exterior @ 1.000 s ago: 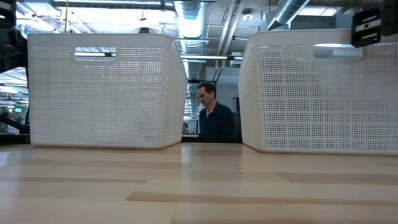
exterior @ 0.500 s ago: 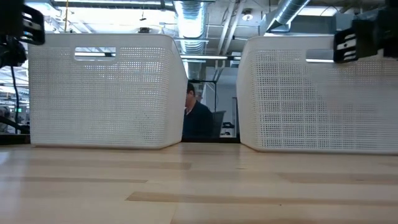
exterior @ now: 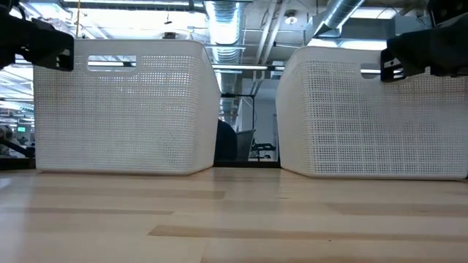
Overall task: Sort clothes
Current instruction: Return to Home Position
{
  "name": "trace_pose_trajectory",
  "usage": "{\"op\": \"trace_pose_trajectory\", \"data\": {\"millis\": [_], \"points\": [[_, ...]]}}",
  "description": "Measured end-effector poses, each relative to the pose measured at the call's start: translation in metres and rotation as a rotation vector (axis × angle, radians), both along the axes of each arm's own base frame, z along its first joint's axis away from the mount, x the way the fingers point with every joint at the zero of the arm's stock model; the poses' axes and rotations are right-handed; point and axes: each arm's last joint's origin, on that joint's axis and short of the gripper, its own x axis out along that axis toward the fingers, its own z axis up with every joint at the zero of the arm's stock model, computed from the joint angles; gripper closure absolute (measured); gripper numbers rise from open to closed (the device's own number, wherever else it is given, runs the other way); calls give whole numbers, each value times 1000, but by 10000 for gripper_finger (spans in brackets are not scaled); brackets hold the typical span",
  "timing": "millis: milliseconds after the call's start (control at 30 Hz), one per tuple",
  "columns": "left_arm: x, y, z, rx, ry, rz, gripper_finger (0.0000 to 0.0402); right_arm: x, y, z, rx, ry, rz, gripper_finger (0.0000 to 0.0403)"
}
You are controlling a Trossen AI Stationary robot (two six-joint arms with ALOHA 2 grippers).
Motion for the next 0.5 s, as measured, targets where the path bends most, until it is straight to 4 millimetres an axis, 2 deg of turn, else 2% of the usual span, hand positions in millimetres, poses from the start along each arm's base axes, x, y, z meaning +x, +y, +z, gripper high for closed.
{"op": "trace_pose_trajectory", "data": {"millis": [200, 500], "points": [[2, 3, -1, -19, 18, 30, 217, 1, -3, 0, 15, 4, -21, 321], [2, 3, -4, -2, 36, 30, 217, -3, 8, -2, 20, 21, 34, 321]]}}
